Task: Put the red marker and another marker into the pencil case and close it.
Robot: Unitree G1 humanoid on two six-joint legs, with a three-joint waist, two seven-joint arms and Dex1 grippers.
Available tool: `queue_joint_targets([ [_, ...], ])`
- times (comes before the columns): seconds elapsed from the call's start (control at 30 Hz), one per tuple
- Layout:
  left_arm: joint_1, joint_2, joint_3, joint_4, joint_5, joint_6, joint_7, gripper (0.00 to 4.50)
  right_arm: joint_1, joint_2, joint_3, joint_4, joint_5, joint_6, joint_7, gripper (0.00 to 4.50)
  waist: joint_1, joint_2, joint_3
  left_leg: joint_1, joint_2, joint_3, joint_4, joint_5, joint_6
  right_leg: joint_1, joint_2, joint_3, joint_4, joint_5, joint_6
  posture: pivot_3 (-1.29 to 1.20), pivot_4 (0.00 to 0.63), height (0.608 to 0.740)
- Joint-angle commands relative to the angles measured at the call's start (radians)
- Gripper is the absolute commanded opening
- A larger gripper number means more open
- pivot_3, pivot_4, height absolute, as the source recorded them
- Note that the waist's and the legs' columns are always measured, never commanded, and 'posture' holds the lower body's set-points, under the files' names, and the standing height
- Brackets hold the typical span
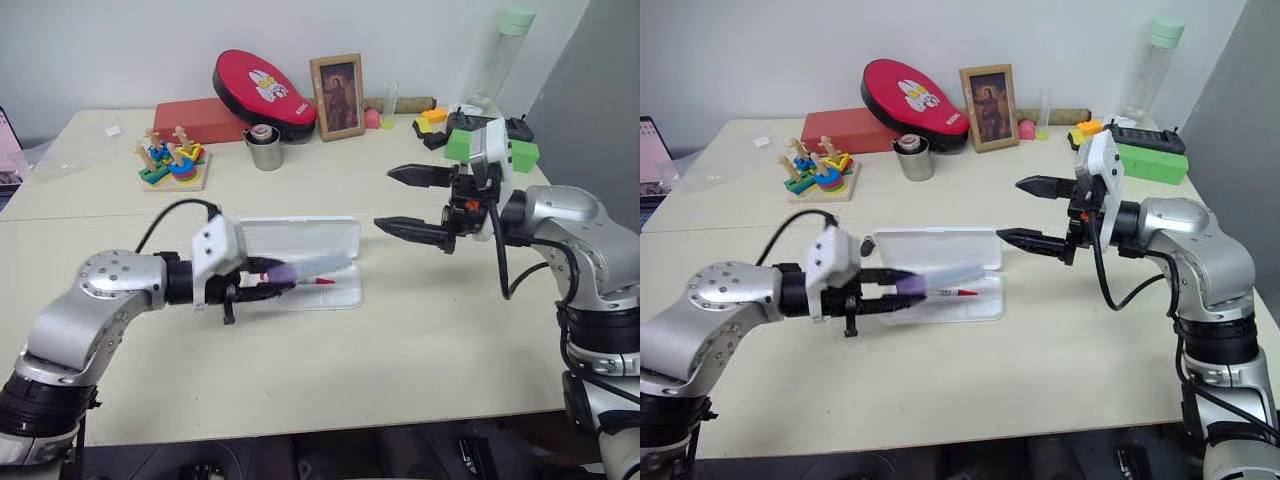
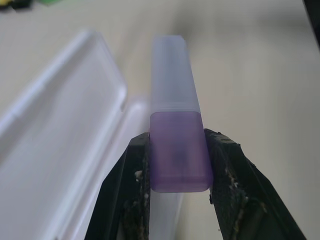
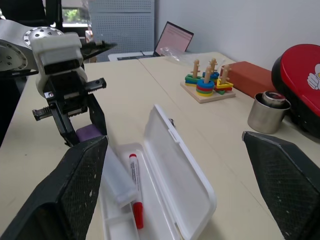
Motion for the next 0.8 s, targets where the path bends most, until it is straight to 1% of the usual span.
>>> queue_joint_targets([
  [0.03, -0.056, 0.018, -0.048, 0.102, 0.115, -0.114, -0.061, 1.23, 0.034, -0.021, -0.005, -0.094, 0.021, 0.02, -0.027, 4.5, 0.0, 0.0, 0.0, 0.0, 0.0, 0.0, 0.0, 0.0, 0.0, 0.0, 0.0, 0.0, 0.0, 0.0, 0.0, 0.0, 0.15, 0.74],
  [0.17, -0.104, -0.002, -0.066, 0.192, 0.158, -0.159, -0.093, 1.23, 0.063, -0.031, 0.013, -0.139, 0.024, 0.041, -0.042, 4.5, 0.001, 0.0, 0.0, -0.001, 0.0, 0.0, 0.0, 0.0, 0.0, -0.001, 0.0, 0.0, 0.0, 0.0, 0.0, 0.0, 0.15, 0.74],
  [0.3, -0.133, -0.004, -0.117, 0.265, 0.221, -0.211, -0.158, 1.23, 0.082, -0.034, 0.03, -0.172, 0.025, 0.061, -0.057, 4.5, 0.001, 0.0, 0.0, -0.001, 0.0, 0.0, 0.0, 0.0, 0.0, -0.001, 0.0, 0.0, 0.0, 0.0, 0.0, 0.0, 0.15, 0.74],
  [0.63, -0.177, -0.042, -0.15, 0.335, 0.268, -0.259, -0.235, 1.23, 0.1, -0.035, 0.044, -0.198, 0.024, 0.076, -0.077, 4.5, 0.001, 0.0, 0.0, -0.001, 0.0, 0.0, 0.0, 0.0, 0.0, -0.001, 0.0, 0.0, 0.0, 0.0, 0.0, 0.0, 0.15, 0.74],
  [0.67, -0.18, -0.045, -0.151, 0.339, 0.27, -0.26, -0.238, 1.58, 0.101, -0.036, 0.045, -0.199, 0.025, 0.076, -0.078, 4.5, 0.001, 0.0, 0.0, -0.001, 0.0, 0.0, 0.0, 0.0, 0.0, -0.001, 0.0, 0.0, 0.0, 0.0, 0.0, 0.0, 0.15, 0.74],
  [0.8, -0.191, -0.057, -0.147, 0.353, 0.286, -0.27, -0.24, 2.29, 0.101, -0.036, 0.049, -0.2, 0.026, 0.075, -0.08, 4.5, 0.001, 0.0, 0.0, -0.001, 0.0, 0.0, 0.0, 0.0, 0.0, -0.001, 0.0, 0.0, 0.0, 0.0, -0.001, 0.0, 0.15, 0.74],
])
